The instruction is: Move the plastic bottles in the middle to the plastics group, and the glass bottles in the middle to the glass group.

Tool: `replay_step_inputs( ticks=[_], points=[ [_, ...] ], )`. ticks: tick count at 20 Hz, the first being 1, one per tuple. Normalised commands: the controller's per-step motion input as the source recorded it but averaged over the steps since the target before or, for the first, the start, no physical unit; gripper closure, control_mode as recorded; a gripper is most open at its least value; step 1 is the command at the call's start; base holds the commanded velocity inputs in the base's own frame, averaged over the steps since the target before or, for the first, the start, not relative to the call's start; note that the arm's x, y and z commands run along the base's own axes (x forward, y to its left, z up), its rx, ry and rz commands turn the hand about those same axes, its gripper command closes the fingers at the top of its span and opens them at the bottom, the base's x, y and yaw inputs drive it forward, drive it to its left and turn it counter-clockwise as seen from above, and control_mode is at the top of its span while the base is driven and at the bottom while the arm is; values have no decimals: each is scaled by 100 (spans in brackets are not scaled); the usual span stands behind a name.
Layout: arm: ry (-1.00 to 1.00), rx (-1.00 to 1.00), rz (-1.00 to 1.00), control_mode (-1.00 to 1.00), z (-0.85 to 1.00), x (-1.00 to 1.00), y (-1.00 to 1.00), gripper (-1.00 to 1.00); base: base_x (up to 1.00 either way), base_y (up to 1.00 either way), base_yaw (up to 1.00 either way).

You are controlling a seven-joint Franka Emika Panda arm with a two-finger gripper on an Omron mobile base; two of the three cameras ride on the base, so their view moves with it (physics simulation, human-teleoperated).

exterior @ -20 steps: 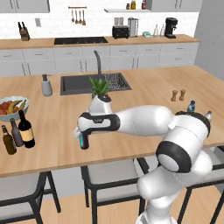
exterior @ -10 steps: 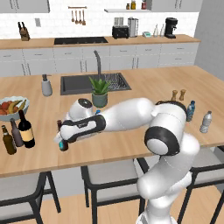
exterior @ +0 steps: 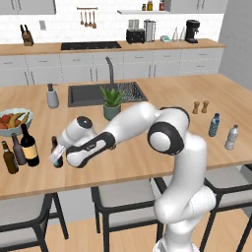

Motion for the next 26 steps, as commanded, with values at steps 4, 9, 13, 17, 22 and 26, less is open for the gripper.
replay_step_inputs(
  ticks=[4, 9, 13, 17, 22, 26],
  points=[
    [12, 0, 0, -100, 14, 10, 37, 100, 0, 0, 0],
    [9, 0, 2, -100, 2, 27, 40, 100, 0, 0, 0],
    [0, 0, 1, -100, 0, 23, 28, 100, 0, 0, 0],
    [0, 0, 0, -100, -4, 6, 25, 100, 0, 0, 0],
    [0, 1, 0, -100, -37, 0, 4, 100, 0, 0, 0],
    [0, 0, 0, -100, -57, 0, 0, 100, 0, 0, 0]
  ],
)
